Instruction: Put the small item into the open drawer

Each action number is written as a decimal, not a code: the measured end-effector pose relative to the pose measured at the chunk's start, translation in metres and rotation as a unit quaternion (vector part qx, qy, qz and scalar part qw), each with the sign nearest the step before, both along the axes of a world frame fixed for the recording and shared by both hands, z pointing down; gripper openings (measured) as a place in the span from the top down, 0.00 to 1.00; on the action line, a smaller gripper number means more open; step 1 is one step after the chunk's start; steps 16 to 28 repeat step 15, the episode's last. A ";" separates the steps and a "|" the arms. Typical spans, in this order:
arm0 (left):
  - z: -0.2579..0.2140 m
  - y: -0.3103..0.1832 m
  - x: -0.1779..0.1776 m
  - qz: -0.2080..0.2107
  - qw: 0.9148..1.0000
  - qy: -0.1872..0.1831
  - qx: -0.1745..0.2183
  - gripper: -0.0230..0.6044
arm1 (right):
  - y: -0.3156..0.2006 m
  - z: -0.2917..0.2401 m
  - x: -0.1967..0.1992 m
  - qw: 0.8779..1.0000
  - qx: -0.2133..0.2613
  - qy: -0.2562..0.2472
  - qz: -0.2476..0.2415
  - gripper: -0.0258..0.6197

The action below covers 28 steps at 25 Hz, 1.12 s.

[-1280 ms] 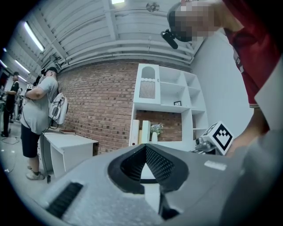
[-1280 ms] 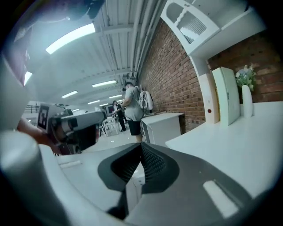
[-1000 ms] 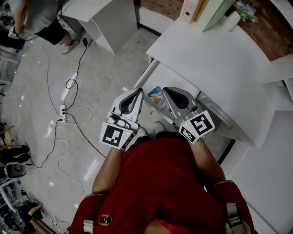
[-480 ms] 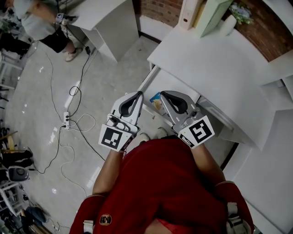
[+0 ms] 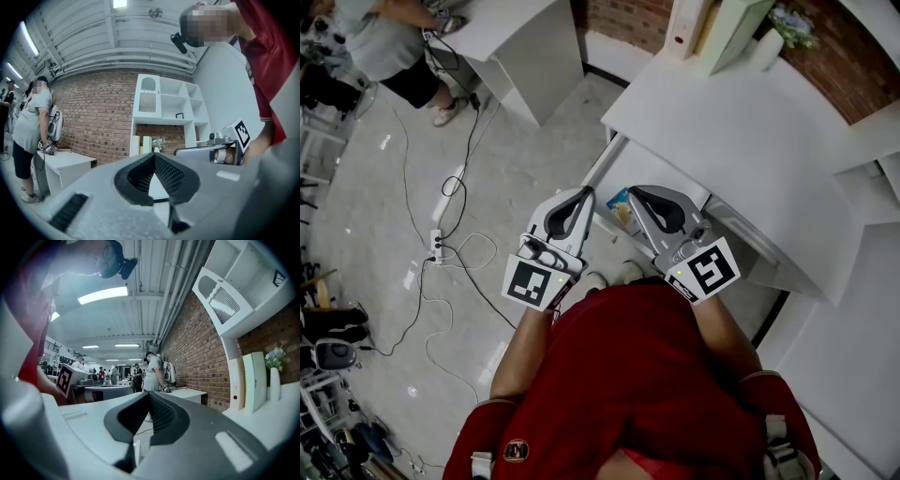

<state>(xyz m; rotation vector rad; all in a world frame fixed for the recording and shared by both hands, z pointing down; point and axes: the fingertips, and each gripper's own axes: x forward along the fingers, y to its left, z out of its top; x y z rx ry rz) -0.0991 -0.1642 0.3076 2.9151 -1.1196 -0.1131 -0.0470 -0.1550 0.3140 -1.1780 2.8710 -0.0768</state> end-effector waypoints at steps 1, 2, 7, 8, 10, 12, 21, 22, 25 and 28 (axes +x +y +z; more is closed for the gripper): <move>0.000 0.000 -0.001 0.000 1.000 0.000 0.000 0.96 | 0.000 0.000 0.000 1.000 0.000 0.000 0.001 0.94; 0.000 0.000 -0.001 -0.001 1.000 0.001 -0.001 0.96 | 0.000 0.000 0.000 1.000 0.000 0.001 0.001 0.94; 0.000 0.000 -0.001 -0.003 1.000 0.000 -0.003 0.96 | -0.001 -0.001 0.001 1.000 0.000 0.000 0.001 0.94; 0.000 0.000 -0.001 -0.004 1.000 0.001 -0.003 0.96 | -0.001 0.000 0.002 1.000 0.000 0.000 0.001 0.94; 0.000 0.000 -0.002 -0.004 1.000 0.001 -0.003 0.96 | -0.001 0.000 0.002 1.000 -0.001 0.000 0.001 0.94; 0.001 0.000 -0.002 -0.004 1.000 0.001 -0.002 0.96 | -0.002 0.001 0.002 1.000 -0.001 0.002 0.001 0.94; 0.002 -0.001 -0.002 -0.004 1.000 0.000 -0.001 0.96 | -0.002 0.002 0.002 1.000 -0.001 0.002 0.001 0.94; 0.002 -0.001 -0.002 -0.004 1.000 0.000 -0.001 0.96 | -0.002 0.002 0.002 1.000 -0.001 0.002 0.001 0.94; 0.002 -0.001 -0.002 -0.004 1.000 0.000 -0.001 0.96 | -0.002 0.002 0.002 1.000 -0.001 0.002 0.001 0.94; 0.002 -0.001 -0.002 -0.004 1.000 0.000 -0.001 0.96 | -0.002 0.002 0.002 1.000 -0.001 0.002 0.001 0.94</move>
